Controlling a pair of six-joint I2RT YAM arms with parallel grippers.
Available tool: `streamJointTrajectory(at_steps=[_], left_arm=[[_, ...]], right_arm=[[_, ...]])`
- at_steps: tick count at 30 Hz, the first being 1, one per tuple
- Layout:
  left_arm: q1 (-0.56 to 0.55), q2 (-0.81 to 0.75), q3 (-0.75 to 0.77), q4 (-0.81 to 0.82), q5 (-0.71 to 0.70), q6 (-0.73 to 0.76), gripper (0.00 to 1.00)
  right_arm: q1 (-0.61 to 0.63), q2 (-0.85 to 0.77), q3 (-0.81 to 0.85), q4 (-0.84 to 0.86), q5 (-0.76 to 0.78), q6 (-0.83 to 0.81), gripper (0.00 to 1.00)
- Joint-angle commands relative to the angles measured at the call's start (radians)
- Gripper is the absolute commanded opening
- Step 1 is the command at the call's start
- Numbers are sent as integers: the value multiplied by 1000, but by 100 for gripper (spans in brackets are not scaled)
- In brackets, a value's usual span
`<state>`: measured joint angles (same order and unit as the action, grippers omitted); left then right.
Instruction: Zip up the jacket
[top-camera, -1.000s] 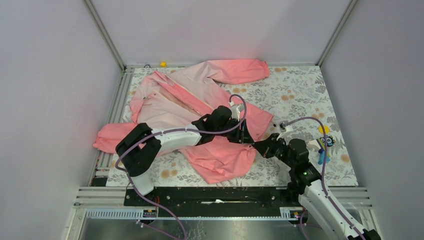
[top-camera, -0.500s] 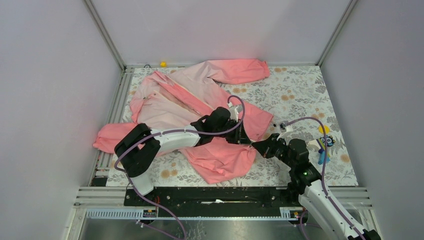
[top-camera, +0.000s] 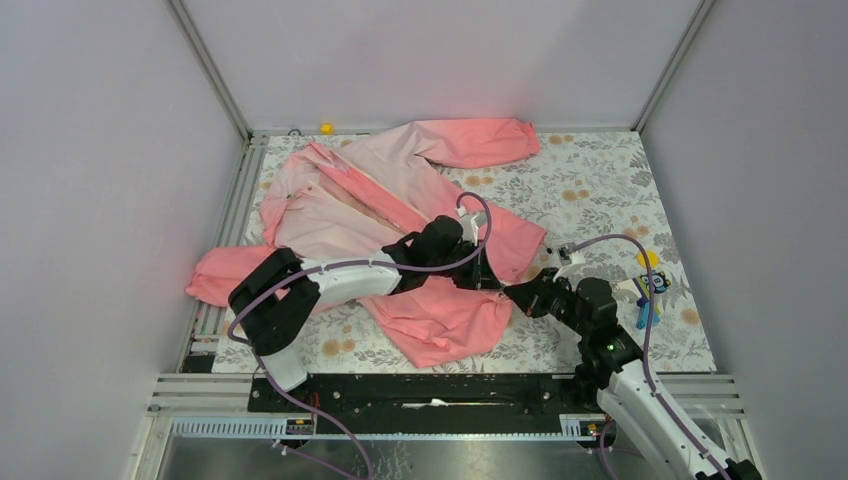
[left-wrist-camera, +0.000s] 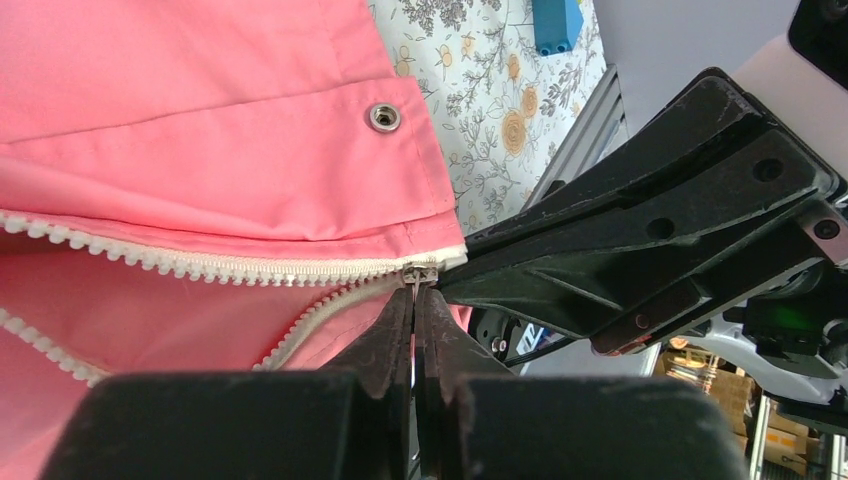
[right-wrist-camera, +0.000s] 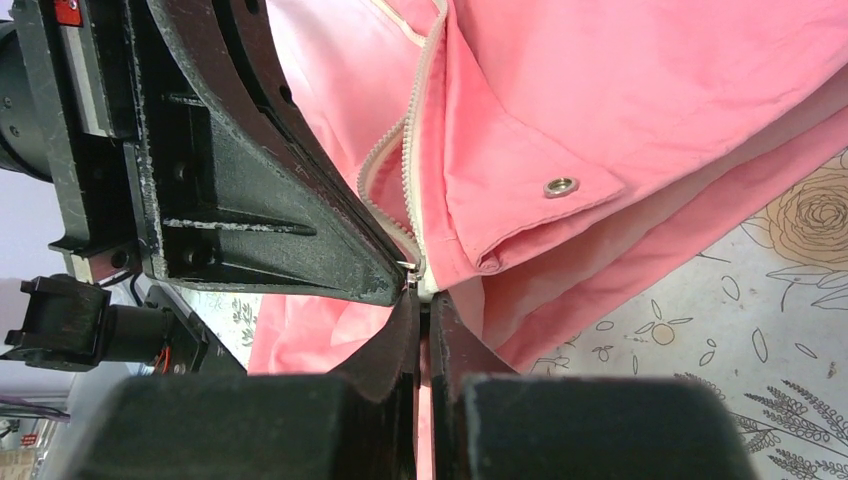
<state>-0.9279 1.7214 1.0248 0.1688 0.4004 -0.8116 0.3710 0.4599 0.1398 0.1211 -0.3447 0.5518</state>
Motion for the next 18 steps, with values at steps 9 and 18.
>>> streamJointTrajectory(at_steps=[9,18], left_arm=[[-3,-47,9,-32,-52,35,0],[-5,-25,5,2,-31,9,0]], right_arm=[[3,0,20,44,-31,19,0],[3,56,24,32,-47,14,24]])
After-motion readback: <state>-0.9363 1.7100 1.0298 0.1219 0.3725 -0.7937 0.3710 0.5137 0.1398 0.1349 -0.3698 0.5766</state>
